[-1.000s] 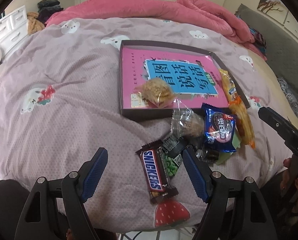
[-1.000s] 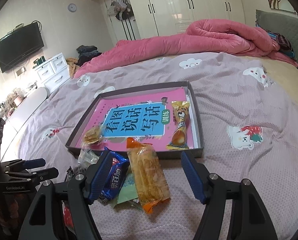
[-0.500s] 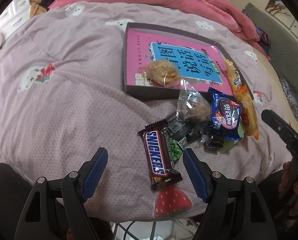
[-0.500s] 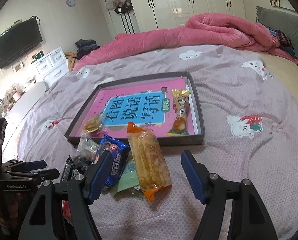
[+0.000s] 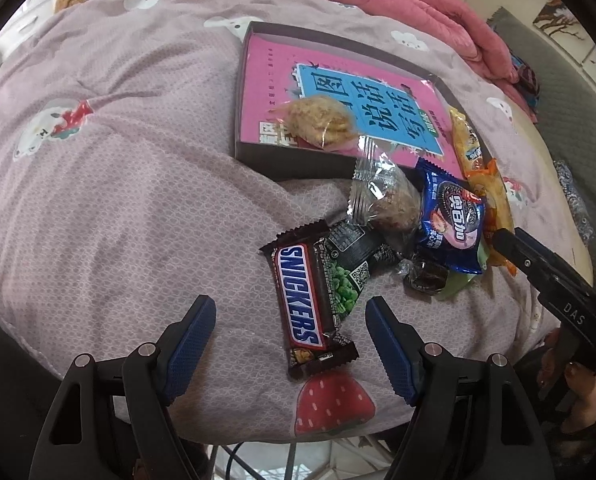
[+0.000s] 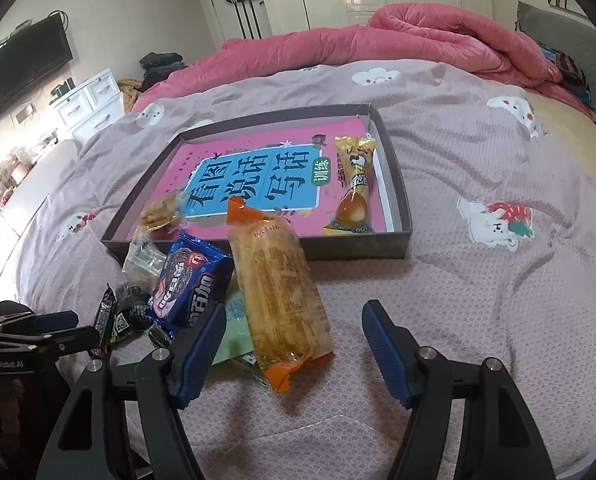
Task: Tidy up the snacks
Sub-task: 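Grasp the Snickers bar with the left tool while the right tool grasps the orange-capped bread-stick bag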
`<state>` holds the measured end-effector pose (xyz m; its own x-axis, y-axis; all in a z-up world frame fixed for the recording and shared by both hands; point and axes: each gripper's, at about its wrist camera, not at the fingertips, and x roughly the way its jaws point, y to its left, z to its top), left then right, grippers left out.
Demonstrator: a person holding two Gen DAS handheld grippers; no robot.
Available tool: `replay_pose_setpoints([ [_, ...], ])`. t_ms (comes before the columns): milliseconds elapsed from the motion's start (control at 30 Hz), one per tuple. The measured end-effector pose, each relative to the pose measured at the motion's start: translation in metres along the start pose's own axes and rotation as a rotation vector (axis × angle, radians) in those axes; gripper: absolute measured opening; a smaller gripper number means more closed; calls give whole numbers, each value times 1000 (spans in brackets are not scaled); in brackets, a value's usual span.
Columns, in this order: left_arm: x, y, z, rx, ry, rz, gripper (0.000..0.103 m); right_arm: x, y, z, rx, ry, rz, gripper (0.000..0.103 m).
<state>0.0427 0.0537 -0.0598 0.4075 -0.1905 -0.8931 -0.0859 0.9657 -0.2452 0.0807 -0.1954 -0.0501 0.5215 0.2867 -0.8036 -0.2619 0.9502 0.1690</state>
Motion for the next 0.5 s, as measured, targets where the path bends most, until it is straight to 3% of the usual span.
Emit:
replay_pose_setpoints([
  [100, 2, 2, 1, -13, 1, -9, 78, 4, 1, 1, -9, 5, -3, 63],
  [267, 11, 6, 4, -41, 18, -21, 62, 6, -5, 2, 13, 9, -28, 55],
  [500, 18, 6, 6, -59, 26, -46, 56, 11, -10, 5, 33, 18, -22, 49],
])
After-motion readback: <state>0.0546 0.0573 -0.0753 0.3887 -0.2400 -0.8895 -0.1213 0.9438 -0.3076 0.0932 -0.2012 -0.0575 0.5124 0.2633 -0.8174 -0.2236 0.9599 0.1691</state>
